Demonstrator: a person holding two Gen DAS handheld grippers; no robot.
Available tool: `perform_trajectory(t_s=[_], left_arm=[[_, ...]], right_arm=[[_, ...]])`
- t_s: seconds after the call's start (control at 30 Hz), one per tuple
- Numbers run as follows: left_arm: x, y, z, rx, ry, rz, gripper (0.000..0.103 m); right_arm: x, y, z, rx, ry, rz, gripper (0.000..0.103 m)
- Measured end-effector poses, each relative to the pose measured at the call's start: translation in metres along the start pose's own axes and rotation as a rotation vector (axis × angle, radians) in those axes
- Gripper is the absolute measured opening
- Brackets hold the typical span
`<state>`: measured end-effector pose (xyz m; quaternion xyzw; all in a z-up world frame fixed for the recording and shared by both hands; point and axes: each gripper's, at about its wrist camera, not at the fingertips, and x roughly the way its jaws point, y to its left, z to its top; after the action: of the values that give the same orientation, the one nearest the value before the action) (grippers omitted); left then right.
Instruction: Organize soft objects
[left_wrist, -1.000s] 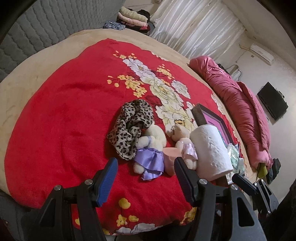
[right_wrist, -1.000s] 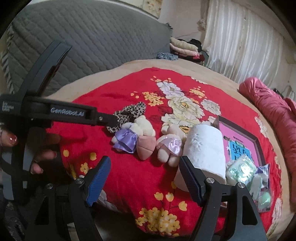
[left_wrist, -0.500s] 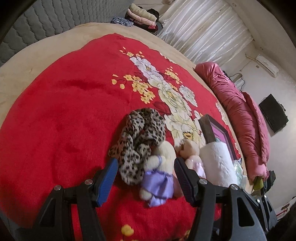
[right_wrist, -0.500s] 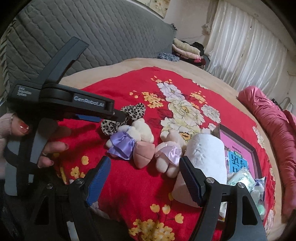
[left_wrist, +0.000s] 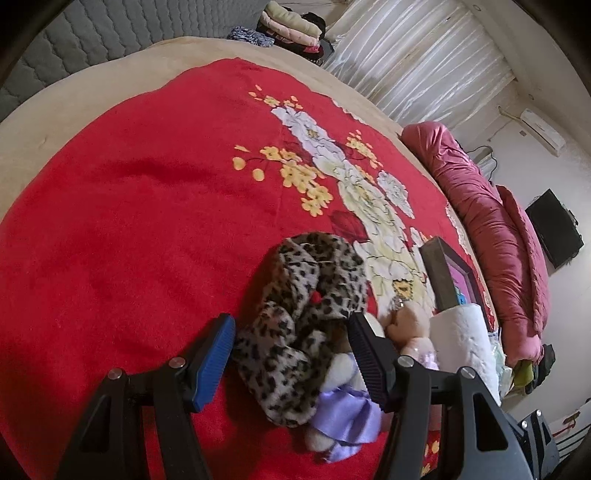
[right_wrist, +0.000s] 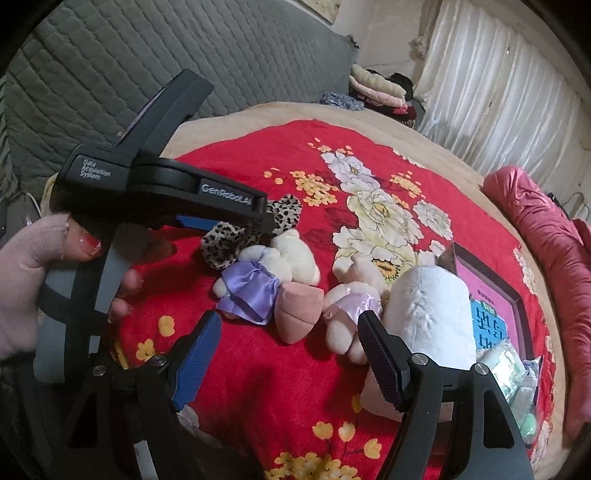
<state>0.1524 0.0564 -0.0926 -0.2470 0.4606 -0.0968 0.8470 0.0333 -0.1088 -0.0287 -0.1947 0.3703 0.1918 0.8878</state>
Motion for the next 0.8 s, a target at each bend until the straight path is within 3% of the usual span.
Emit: perform_trajectory(t_s=[0.1,0.2,0.27,0.37,0.6,0.8], left_arm=[[0.006,0.003,0.001,-0.001,0.008,0.007,0.061],[0.009,0.000,0.002,0.029,0.007,0.020,0.051],[0.011,0.000,0.002,0.037,0.006,0.026,0.036],[0.012,0.004,0.002,0.023,0.004,0.018,0.024],[0.014,0.008,0.002,0.012,0.013,-0.006,0.023],[0.015,0.013,0.003,-0.023,0.019,-0.028,0.023]], right_arm=[[0.007,-0.003,0.003,0.000,0.008,-0.007,0.077],[0.018,-0.005,0.006,0.000,0.029,0.001,0.077],[0.026,-0.006,0.007,-0.008,0.046,-0.008,0.077],[0.035,-0.007,0.009,-0.021,0.064,-0.019,0.078],[0.053,-0.006,0.011,-0.087,0.084,-0.044,0.075],[0.067,0.005,0.010,-0.209,0.098,-0.137,0.067]])
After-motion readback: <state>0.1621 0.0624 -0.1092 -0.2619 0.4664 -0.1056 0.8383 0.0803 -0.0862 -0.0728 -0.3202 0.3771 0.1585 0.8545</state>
